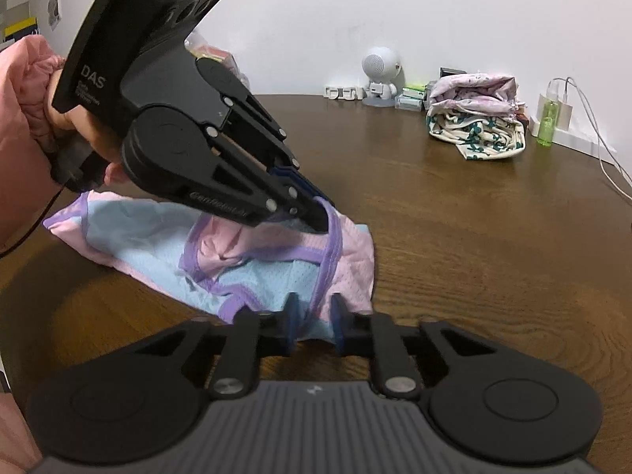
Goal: Fold clothes
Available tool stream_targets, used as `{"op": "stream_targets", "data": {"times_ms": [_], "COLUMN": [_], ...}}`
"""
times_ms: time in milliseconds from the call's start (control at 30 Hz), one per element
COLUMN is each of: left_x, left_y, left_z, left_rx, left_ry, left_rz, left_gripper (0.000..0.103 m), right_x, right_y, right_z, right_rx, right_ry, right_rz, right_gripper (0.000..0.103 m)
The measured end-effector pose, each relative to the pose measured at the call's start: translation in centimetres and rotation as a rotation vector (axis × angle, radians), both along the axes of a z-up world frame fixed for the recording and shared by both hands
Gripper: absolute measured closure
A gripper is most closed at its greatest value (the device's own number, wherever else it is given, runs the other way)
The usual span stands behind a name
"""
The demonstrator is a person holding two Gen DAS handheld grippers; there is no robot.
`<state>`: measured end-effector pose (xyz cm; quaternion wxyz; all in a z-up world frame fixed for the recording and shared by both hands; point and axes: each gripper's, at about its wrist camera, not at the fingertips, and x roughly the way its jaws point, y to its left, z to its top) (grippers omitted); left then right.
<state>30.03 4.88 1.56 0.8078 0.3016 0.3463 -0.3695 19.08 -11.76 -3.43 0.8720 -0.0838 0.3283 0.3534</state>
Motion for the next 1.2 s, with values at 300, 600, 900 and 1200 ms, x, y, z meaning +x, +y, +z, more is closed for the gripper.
{"op": "stream_targets", "data": {"times_ms": [300, 600, 900, 1200], "left_x": [-0.1, 1.0, -2.0, -1.4], "left_y": [1.4, 2.9, 7.0, 1.8], "left_z": [-0.3, -1.5, 2.4, 2.0], "left_rx": [-0.032, -0.074, -0.199, -0.268], "left_ry": [-0.061, -0.019, -0.054, 0.032], "left_rz": [0.048, 0.165, 0.231, 0.227], "left_gripper": [0.101, 0.069, 0.033, 0.091], "right_x": [-0.4, 0.9, 2.4, 2.8], "right_y": [0.7, -1.3, -5.0, -2.1], "right_z": [0.0, -0.3, 0.4, -0.6], "right_rx": [-0.002, 0.114, 0.292, 0.168], "right_ry": [-0.002, 0.075, 0.139, 0.086], "right_rz": [0.045, 0.037, 0.014, 0.06], "right_gripper": [0.1, 0.092, 0.063, 0.08]}}
